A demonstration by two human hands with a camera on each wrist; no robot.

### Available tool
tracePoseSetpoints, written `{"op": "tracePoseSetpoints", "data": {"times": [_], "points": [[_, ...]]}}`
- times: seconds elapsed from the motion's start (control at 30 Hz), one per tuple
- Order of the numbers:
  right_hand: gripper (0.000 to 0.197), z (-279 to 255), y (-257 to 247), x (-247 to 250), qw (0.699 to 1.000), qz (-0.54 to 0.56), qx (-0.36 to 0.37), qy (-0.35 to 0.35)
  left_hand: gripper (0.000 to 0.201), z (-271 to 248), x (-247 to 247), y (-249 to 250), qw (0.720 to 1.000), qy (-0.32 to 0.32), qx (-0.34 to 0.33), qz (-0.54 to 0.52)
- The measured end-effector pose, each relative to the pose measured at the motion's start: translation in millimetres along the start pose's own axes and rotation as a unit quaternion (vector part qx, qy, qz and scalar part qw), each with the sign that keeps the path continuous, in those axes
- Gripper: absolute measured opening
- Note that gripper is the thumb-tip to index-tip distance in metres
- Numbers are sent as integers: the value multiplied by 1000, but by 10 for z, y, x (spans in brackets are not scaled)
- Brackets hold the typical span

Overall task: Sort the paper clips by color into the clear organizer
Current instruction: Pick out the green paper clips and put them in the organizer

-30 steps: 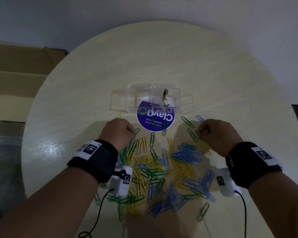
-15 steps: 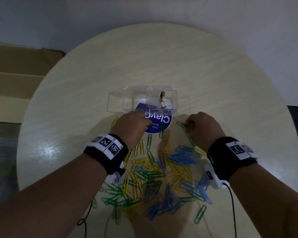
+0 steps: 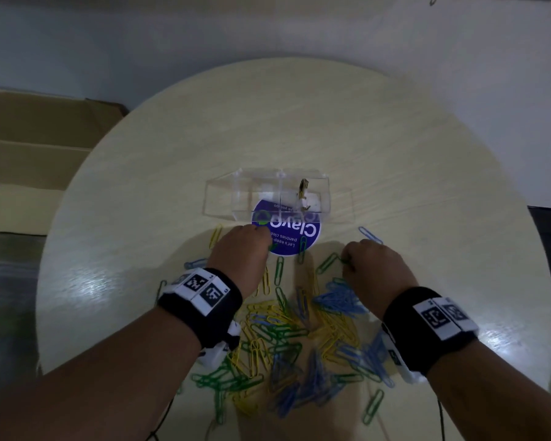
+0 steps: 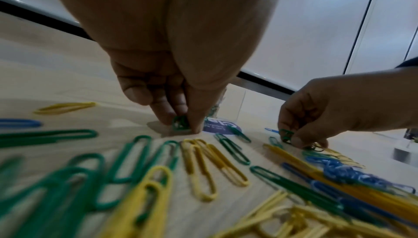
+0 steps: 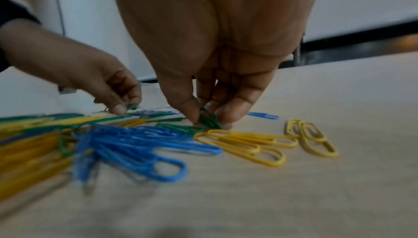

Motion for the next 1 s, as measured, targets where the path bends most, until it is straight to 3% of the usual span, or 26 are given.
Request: {"op": "tracePoseSetpoints", "data": {"times": [0.17,0.4,0.63,0.73,0.87,1.0], "points": [[16,27,-4,57,1000,-2,-20,8,18,133,-33,305,994,38,47,-96],[21,50,-35,-13,990,98,-100,-14,10,196,-200,385,996,19,61,-70],[15,95,-226,-91,996,46,-69,-18,18,149,-178,344,996,2,55,-70],[13,89,-270,-80,999,11,-40,-10,14,129,-162,409,1000,-3,22,-19],[12,71,-311,-59,999,-33,-8,-2,12,43,-83,426,1000,15,0,-10],[12,24,-166,110,997,44,-63,-10,10,-109,222,174,985,91,75,-127]]}}
Point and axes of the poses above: each hand's wrist, its own z-axis towards the middle knuckle, its own x-axis out of the back of the hand, y = z × x, the point moved 6 cm from there along z, towards the middle knuckle, and after that the axes turned 7 degrees about -x, right-handed, at the moved point
